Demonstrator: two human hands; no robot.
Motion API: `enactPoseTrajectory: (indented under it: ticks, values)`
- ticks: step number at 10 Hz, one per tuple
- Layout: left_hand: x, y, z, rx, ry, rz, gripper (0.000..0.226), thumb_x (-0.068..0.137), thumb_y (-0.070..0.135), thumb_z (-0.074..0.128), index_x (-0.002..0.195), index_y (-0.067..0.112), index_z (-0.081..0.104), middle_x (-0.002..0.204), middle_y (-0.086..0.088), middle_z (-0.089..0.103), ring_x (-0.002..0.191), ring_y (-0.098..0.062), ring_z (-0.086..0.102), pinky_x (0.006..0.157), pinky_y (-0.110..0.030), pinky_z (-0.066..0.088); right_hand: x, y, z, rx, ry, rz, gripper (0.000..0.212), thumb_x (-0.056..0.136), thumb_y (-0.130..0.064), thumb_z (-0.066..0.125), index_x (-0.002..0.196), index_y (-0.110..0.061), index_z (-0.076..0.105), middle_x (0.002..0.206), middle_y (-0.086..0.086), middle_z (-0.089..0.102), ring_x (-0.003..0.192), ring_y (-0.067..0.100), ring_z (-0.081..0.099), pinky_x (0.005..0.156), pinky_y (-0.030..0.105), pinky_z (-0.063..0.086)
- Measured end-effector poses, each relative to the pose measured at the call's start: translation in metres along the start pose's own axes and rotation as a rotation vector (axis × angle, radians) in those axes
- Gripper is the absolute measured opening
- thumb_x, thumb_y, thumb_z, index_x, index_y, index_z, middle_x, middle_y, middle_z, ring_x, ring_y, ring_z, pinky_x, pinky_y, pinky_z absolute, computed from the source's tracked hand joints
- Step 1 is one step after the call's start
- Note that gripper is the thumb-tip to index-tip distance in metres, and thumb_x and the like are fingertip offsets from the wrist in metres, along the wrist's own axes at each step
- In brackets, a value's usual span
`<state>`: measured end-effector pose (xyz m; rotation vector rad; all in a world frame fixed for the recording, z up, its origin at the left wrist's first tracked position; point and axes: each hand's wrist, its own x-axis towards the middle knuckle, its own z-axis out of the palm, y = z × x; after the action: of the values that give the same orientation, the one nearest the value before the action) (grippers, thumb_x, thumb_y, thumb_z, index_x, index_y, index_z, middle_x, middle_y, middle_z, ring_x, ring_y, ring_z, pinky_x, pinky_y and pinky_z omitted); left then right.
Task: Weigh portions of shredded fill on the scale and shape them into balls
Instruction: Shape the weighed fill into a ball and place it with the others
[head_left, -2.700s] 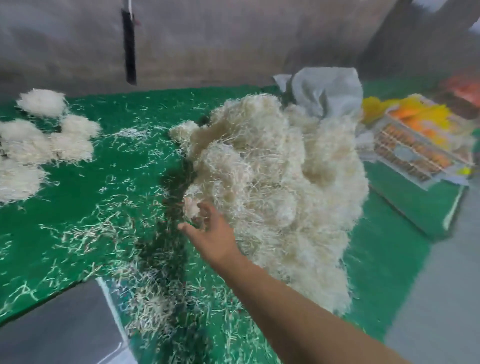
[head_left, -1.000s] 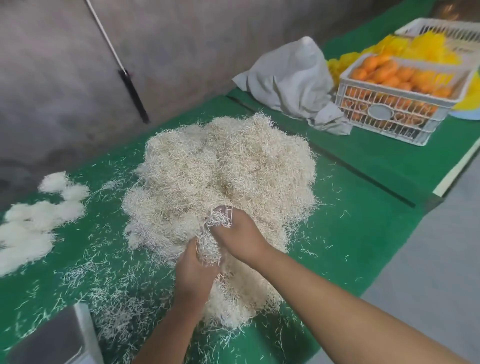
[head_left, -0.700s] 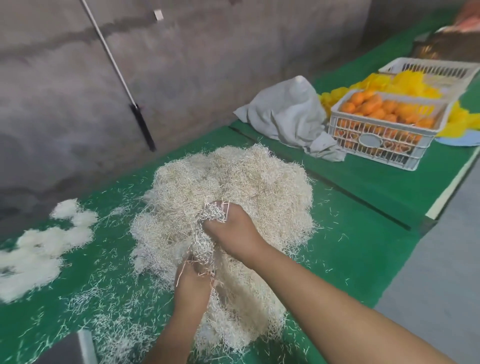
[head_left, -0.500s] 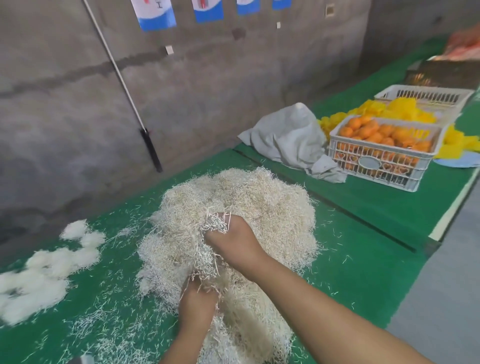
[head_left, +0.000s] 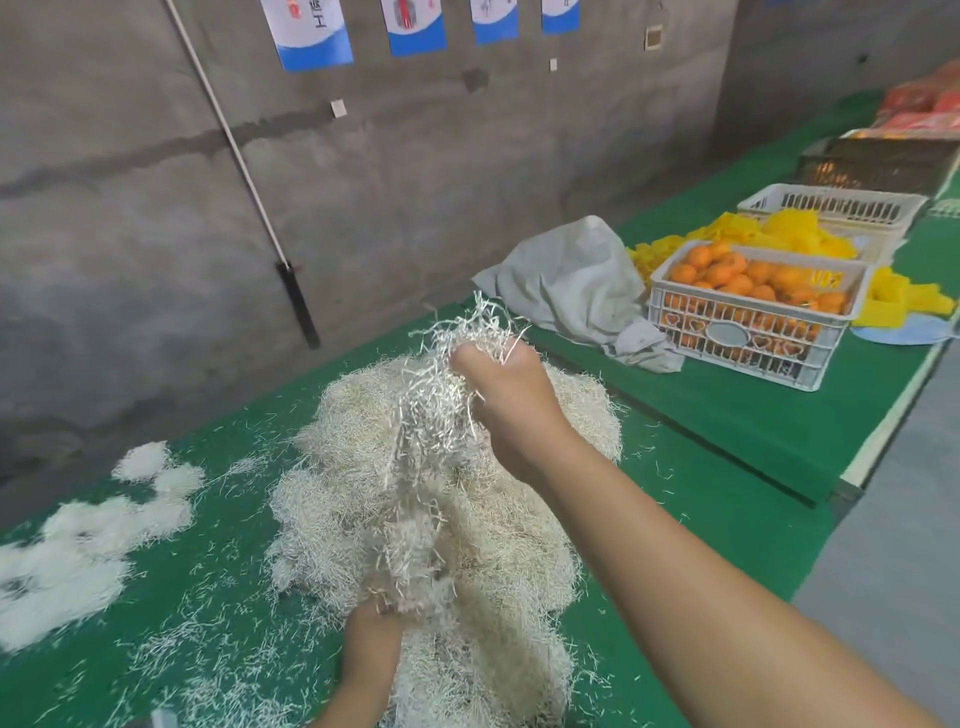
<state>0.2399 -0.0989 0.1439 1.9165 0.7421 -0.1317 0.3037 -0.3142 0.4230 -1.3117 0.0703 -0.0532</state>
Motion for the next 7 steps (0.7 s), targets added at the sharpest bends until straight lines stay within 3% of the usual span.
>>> enactPoseTrajectory:
  ticks: [1, 2, 3, 4, 5, 6, 7]
  values:
    - [0.011, -0.023, -0.004, 0.03, 0.025, -0.057, 0.044, 0.098, -0.004, 0.053, 0.136, 0.016, 0.062, 0.094, -0.015, 0.077, 0.042, -0.011, 0.039, 0.043, -0.026, 0.032, -0.001, -0.015, -0.001, 0.101, -0.009, -0.053, 0.021, 0.09, -0.019, 0.067, 0.083, -0.022, 0.048, 0.052, -0.022, 0.042, 0.042, -0.001, 0.034, 0.039, 0.015, 0.032]
    - [0.015, -0.03, -0.011, 0.205, 0.016, -0.093, 0.045, 0.096, -0.005, 0.049, 0.137, 0.007, 0.063, 0.096, -0.022, 0.075, 0.048, -0.014, 0.047, 0.045, -0.024, 0.035, -0.001, -0.027, -0.001, 0.152, 0.017, -0.058, 0.02, 0.092, -0.015, 0.065, 0.084, -0.021, 0.048, 0.054, -0.017, 0.041, 0.037, 0.001, 0.031, 0.036, 0.016, 0.028]
    - [0.006, -0.018, -0.014, 0.375, -0.125, -0.125, 0.046, 0.094, -0.001, 0.057, 0.139, 0.007, 0.061, 0.108, -0.017, 0.071, 0.056, -0.015, 0.055, 0.046, -0.024, 0.042, 0.002, -0.027, 0.0, 0.197, 0.01, -0.051, 0.021, 0.094, -0.014, 0.064, 0.085, -0.021, 0.046, 0.052, -0.017, 0.036, 0.041, 0.004, 0.027, 0.039, 0.019, 0.027]
    - [-0.012, 0.011, -0.013, 0.371, -0.311, -0.123, 0.096, 0.077, -0.008, 0.076, 0.16, 0.02, 0.036, 0.158, -0.015, 0.04, 0.102, -0.023, 0.068, 0.074, -0.03, 0.061, 0.004, -0.015, 0.003, 0.18, -0.029, -0.008, 0.023, 0.093, -0.016, 0.064, 0.084, -0.022, 0.044, 0.057, -0.013, 0.034, 0.047, 0.009, 0.024, 0.044, 0.025, 0.026]
    - [-0.031, 0.055, -0.023, 0.395, -0.454, -0.062, 0.126, 0.069, 0.01, 0.093, 0.166, 0.029, 0.014, 0.172, -0.001, 0.009, 0.154, -0.033, 0.027, 0.12, -0.05, 0.034, 0.003, -0.002, 0.008, 0.143, -0.023, 0.046, 0.016, 0.092, -0.022, 0.067, 0.099, -0.018, 0.053, 0.07, -0.01, 0.045, 0.055, 0.009, 0.032, 0.048, 0.024, 0.031]
    - [-0.046, 0.093, -0.036, -0.062, -0.547, 0.057, 0.097, 0.077, 0.033, 0.09, 0.157, 0.038, 0.036, 0.157, 0.005, 0.042, 0.139, -0.03, 0.052, 0.116, -0.056, 0.041, 0.003, 0.01, 0.012, 0.194, -0.029, 0.147, 0.041, 0.086, -0.029, 0.072, 0.118, -0.016, 0.052, 0.081, -0.006, 0.049, 0.059, 0.009, 0.038, 0.042, 0.02, 0.036]
    - [-0.052, 0.11, -0.044, -0.989, -0.552, -0.214, 0.075, 0.091, 0.008, 0.059, 0.161, 0.016, 0.031, 0.166, -0.022, 0.028, 0.134, -0.052, 0.046, 0.106, -0.067, 0.047, -0.001, 0.024, 0.014, 0.225, -0.111, 0.22, 0.046, 0.079, -0.036, 0.075, 0.116, -0.016, 0.055, 0.065, -0.008, 0.049, 0.051, 0.007, 0.041, 0.042, 0.019, 0.036]
